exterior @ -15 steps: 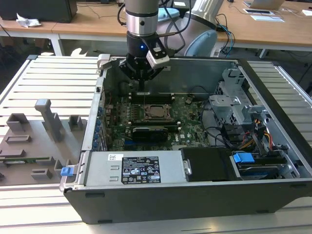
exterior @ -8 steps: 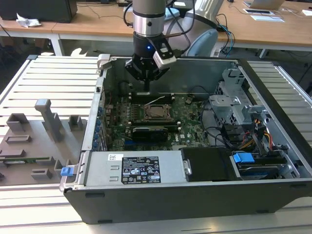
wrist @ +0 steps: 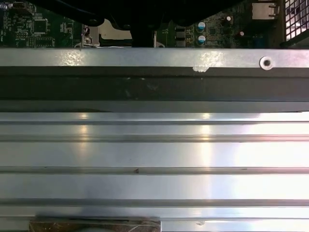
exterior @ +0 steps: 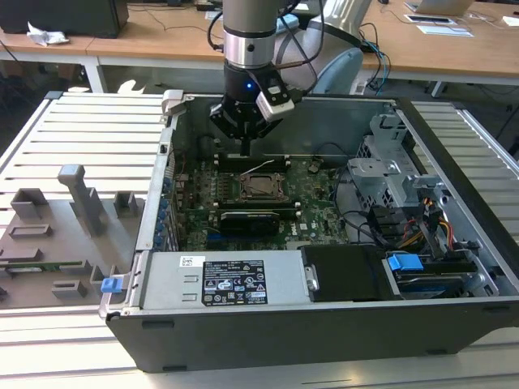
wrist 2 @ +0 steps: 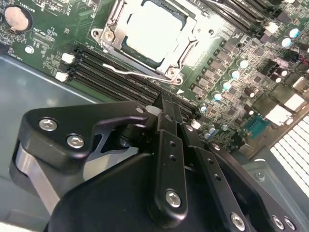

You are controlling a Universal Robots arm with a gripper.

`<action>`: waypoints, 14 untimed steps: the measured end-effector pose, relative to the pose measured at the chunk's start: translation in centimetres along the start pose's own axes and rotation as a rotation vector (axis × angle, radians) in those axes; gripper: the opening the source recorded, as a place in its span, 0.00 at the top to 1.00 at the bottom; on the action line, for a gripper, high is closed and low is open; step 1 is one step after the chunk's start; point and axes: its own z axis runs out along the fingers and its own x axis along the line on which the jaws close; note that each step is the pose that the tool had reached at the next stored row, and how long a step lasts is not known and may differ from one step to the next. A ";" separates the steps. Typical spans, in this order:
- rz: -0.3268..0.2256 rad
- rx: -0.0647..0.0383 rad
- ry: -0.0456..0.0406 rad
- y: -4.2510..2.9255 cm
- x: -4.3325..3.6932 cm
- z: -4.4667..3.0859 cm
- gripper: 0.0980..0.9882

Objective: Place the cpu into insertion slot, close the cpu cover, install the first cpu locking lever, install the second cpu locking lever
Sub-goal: 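Install the first cpu locking lever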

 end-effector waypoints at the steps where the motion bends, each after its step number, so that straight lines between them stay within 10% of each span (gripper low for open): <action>1: 0.000 0.000 -0.0001 0.00 0.00 0.17 0.99; 9: 0.000 -0.002 0.0002 -0.15 0.02 1.17 0.99; 14: 0.000 -0.027 0.0002 -0.81 0.01 1.41 0.99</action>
